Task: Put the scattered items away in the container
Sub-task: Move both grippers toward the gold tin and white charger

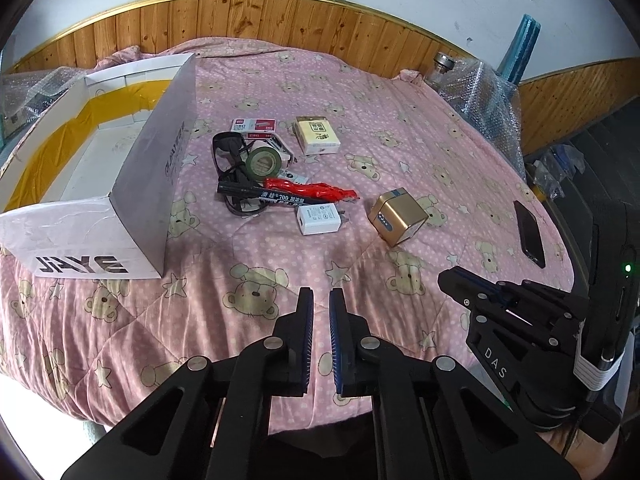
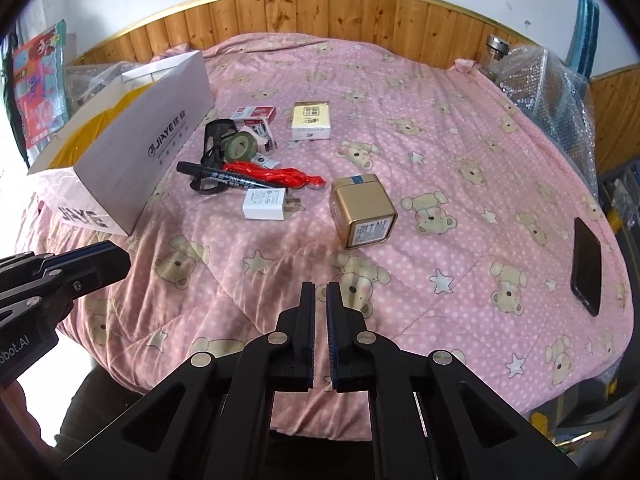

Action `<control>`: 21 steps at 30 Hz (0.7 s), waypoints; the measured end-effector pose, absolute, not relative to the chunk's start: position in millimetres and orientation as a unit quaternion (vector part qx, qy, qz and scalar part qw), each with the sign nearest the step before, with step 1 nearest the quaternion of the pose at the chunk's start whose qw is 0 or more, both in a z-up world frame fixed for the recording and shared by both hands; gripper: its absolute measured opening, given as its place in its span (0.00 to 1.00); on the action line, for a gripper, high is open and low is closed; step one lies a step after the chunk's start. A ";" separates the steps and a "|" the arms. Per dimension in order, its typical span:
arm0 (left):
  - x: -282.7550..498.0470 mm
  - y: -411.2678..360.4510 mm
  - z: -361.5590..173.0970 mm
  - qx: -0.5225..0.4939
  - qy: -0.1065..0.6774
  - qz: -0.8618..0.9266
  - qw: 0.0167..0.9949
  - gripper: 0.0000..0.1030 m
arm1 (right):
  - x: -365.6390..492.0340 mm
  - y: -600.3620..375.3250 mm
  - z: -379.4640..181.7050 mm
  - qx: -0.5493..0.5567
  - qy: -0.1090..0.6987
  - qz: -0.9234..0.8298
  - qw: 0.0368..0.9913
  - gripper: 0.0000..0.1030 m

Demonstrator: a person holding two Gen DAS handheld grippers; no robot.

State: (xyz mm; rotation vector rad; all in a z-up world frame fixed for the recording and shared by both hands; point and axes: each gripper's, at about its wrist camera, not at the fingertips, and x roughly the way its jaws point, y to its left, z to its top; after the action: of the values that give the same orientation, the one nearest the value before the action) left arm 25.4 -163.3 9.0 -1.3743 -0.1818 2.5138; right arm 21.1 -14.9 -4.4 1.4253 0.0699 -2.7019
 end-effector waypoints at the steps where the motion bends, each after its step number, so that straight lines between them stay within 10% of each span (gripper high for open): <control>1: 24.2 -162.6 7.9 -0.476 -0.063 0.867 0.135 0.09 | 20.1 -14.7 -4.5 0.466 0.022 -0.884 0.044 0.06; 4: 20.3 -160.3 4.5 -0.481 -0.057 0.865 0.131 0.11 | 17.6 -14.9 -4.7 0.461 0.026 -0.886 0.040 0.14; 7: 13.8 -158.7 1.4 -0.486 -0.051 0.864 0.125 0.29 | 14.4 -13.3 -5.8 0.453 0.030 -0.890 0.036 0.49; 10: 7.5 -159.8 -0.6 -0.481 -0.048 0.867 0.119 0.49 | 6.8 -10.0 -11.4 0.460 0.028 -0.887 0.035 0.49; 21: -32.7 -152.2 -24.5 -0.504 -0.058 0.852 0.132 0.54 | -29.8 9.7 -37.3 0.492 0.009 -0.870 0.027 0.49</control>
State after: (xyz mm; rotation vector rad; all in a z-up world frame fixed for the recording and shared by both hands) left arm -32.7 -152.2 -24.5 -1.4618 -0.1673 2.4721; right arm -29.8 9.7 -37.3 1.5185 0.0276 -2.6890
